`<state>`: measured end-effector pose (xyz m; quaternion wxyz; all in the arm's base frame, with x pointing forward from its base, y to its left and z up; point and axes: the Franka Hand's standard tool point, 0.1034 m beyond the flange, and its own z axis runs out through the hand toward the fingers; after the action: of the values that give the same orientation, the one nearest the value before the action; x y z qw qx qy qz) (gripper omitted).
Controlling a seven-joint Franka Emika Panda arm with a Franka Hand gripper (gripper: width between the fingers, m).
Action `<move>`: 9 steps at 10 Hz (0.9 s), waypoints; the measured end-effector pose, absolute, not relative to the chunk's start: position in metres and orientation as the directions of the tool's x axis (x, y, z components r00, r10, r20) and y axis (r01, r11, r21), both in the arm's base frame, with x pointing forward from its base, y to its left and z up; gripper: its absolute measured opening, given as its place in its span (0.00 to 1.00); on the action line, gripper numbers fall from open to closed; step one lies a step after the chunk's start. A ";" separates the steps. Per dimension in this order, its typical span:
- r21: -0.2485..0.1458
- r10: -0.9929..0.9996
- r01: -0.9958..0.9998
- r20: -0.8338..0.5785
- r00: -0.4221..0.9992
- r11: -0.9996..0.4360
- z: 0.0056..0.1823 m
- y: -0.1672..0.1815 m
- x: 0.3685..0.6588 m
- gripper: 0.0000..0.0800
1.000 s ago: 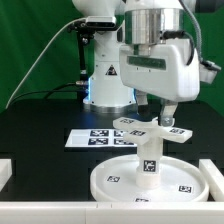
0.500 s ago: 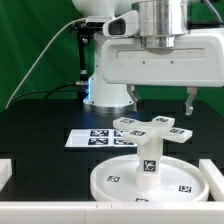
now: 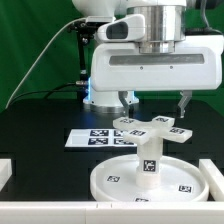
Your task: Assemble round table
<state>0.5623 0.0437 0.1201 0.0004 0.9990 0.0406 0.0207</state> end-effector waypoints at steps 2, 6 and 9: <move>0.030 0.270 0.269 0.037 0.962 -0.963 0.116 0.043 0.562 0.81; 0.047 0.368 0.367 0.031 0.929 -0.929 0.113 0.039 0.564 0.81; 0.043 0.279 0.277 0.034 0.960 -0.960 0.113 0.037 0.564 0.81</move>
Offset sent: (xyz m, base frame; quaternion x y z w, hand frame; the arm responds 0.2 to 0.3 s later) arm -0.0030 0.0027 -0.0072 0.0042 0.0088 -0.1853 0.9826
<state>0.5642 0.0372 0.1128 0.0191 0.9897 0.1405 0.0201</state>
